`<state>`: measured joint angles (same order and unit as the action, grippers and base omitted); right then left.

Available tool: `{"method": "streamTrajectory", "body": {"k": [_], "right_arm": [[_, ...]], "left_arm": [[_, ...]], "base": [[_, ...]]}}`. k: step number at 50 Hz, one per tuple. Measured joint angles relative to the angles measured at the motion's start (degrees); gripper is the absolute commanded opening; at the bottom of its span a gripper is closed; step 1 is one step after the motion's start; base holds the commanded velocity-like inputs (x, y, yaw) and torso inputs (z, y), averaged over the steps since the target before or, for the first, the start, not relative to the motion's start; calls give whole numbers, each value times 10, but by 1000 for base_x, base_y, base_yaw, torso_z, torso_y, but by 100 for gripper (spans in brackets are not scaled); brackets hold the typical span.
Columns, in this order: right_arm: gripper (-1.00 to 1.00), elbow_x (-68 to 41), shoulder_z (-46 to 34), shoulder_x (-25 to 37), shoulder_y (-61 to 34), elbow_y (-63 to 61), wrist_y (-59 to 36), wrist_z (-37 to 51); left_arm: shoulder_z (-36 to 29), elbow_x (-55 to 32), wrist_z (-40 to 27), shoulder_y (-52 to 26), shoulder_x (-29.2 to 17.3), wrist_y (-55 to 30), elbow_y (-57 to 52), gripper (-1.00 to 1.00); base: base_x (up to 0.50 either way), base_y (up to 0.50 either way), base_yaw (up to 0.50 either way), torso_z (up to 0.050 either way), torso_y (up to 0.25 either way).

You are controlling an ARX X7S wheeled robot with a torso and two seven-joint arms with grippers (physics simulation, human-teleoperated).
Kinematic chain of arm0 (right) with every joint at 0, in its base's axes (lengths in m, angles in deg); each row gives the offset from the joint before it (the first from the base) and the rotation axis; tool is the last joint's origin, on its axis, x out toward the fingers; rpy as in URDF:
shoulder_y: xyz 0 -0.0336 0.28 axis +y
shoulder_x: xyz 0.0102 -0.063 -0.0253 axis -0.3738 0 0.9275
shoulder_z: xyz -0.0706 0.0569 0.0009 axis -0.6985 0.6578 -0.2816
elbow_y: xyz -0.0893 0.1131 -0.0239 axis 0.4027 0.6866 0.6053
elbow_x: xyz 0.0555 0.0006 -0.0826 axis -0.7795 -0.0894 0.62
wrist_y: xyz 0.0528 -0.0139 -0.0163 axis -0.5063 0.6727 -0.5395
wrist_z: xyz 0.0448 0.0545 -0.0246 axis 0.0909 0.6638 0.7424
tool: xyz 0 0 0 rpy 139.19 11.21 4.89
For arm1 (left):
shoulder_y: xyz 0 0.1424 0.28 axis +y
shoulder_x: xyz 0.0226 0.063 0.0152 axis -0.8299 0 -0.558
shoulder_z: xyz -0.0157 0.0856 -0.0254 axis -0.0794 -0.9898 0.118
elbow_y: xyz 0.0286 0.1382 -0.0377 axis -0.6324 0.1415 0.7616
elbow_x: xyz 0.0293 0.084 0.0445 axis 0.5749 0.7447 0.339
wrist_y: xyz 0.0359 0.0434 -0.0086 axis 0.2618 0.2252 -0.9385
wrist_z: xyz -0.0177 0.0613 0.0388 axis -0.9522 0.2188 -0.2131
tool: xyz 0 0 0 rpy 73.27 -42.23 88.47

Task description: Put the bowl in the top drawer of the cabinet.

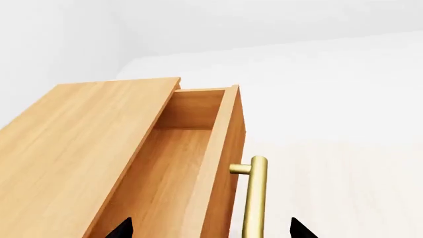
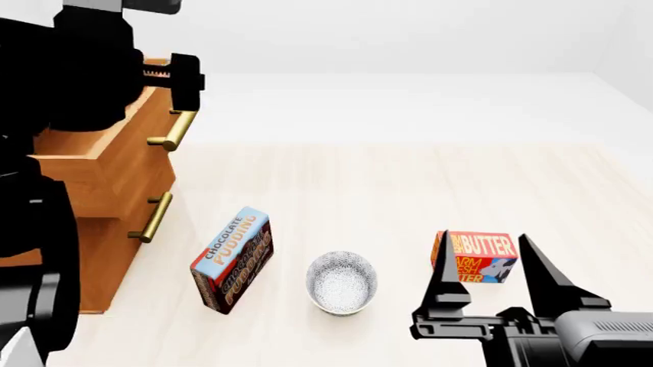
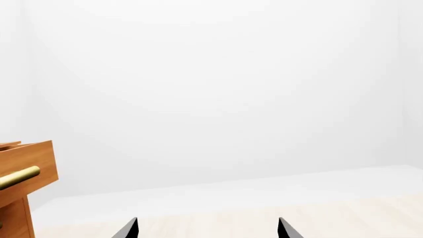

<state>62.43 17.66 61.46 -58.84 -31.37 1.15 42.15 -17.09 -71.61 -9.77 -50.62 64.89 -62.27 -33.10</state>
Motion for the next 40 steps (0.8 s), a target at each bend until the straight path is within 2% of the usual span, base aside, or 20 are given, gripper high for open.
{"method": "streamTrajectory", "body": {"k": [11,17,28,40], "right_arm": [[100,-2,0,3,5,-2,6,4],[100,-5,3,5,9,0,12,5],[100,-10,6,7,12,6,20,5],[100,-15,8,11,15,4,23,10]], "left_arm": [[-52,-172,-83,-18,-33,-2,57,100],[-90,-232,-110,-29,-49,7,80,100],[-137,-260,-136,-46,-73,38,101,100],[-154,-268,-148,-46,-88,62,106,100]], "base": [[0,0,0,0,0],[0,0,0,0,0],[0,0,0,0,0],[0,0,0,0,0]]}}
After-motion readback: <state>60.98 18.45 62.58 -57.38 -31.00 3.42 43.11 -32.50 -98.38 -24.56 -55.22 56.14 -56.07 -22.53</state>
